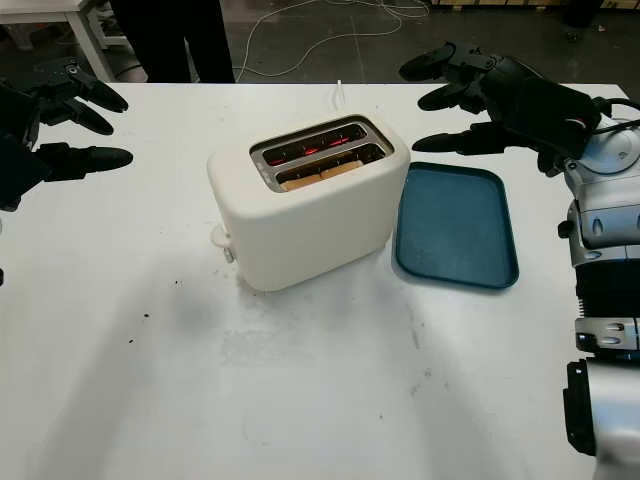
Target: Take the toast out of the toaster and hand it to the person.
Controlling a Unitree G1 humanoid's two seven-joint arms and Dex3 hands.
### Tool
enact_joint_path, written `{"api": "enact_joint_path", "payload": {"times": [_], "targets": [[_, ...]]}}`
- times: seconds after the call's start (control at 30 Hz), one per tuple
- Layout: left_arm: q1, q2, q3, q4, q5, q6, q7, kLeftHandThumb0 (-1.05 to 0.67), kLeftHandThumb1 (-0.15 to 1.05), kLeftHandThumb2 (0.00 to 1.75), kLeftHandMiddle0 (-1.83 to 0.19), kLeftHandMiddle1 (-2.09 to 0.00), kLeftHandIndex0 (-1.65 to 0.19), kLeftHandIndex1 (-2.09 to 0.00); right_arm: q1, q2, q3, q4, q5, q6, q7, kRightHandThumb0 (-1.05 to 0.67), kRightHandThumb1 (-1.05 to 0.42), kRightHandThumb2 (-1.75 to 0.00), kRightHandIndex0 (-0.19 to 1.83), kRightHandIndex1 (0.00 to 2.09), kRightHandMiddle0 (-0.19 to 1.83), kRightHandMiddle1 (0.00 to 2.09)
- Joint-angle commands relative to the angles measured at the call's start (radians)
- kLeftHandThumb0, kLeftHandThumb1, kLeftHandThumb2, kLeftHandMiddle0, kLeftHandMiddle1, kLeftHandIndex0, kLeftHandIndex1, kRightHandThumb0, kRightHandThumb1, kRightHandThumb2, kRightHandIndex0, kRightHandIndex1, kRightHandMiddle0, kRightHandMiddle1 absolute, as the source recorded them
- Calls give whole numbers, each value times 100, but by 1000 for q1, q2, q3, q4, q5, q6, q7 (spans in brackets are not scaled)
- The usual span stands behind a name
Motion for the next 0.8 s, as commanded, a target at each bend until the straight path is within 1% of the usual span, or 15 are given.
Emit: {"api": "enact_joint_path", "payload": {"times": [0.0,0.07,0.3,0.43,0.67,0.77], "targets": [[6,-5,5,-13,-9,7,3,-105,73,0,-47,-128,-51,-112,1,3,-4,-12,1,3,-6,-76,-78,0,0,80,7,65],[8,-6,6,-22,-11,22,4,-105,72,0,-46,-128,-51,-111,1,5,-5,-12,3,4,-6,-74,-78,0,0,80,7,64],[9,-3,2,-24,-3,22,6,-105,73,0,-46,-129,-51,-111,4,1,-1,-14,-6,-9,-8,-74,-79,-1,0,80,7,64],[9,-4,4,-27,-7,22,5,-105,72,0,-47,-129,-51,-111,1,7,-7,-14,7,13,-6,-72,-78,0,0,79,7,63],[2,4,-1,-4,1,-12,3,-105,74,1,-48,-128,-50,-112,1,5,-6,-7,4,-9,-5,-74,-78,0,0,79,8,63],[0,0,1,-3,-6,-5,2,-105,73,0,-48,-128,-50,-112,-1,7,-6,-2,6,-14,-3,-74,-78,0,0,81,8,63]]}}
